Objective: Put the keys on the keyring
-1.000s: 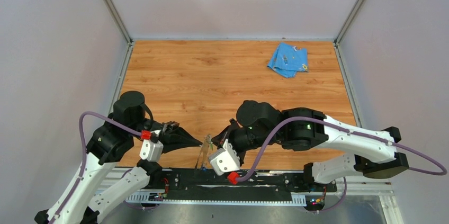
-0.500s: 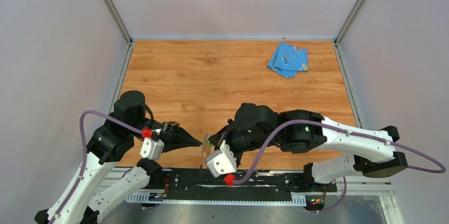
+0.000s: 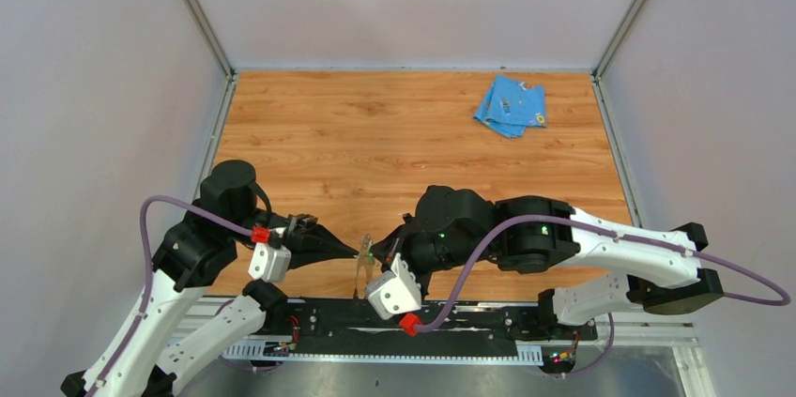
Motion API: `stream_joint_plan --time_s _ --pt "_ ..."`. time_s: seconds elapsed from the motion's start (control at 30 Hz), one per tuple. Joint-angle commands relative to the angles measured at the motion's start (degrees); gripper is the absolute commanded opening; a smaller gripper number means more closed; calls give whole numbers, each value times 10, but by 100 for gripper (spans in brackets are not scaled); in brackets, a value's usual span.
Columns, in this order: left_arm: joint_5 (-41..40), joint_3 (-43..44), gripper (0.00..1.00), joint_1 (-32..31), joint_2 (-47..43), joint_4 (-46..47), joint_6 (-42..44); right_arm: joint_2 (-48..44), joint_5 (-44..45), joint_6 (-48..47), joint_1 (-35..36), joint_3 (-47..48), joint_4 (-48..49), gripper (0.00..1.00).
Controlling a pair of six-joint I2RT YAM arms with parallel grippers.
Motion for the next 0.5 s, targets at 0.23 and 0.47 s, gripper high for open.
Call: stream_joint_plan --time_s 0.23,0.47 --pt "-1 15 0 -4 2 6 -12 -6 -5 -18 21 7 -15 0" --pt "-2 14 0 -4 1 5 -15 0 1 -23 27 11 -8 0"
